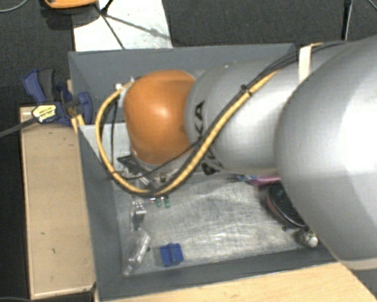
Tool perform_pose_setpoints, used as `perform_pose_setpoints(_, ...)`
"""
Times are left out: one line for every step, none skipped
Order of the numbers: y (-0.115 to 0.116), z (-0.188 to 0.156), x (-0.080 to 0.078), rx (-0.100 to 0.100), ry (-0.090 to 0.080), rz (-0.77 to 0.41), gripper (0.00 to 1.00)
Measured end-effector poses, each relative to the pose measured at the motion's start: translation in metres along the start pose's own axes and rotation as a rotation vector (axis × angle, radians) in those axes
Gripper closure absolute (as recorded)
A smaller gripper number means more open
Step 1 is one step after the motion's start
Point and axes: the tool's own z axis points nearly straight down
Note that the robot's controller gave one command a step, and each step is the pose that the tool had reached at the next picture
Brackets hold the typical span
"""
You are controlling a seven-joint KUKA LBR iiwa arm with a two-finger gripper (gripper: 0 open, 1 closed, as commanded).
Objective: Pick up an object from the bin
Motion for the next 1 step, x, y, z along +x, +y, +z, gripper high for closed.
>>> perform_pose_setpoints(-0.0507, 0.0107, 0.0745, 0.002, 0.004, -0.615, 0.0)
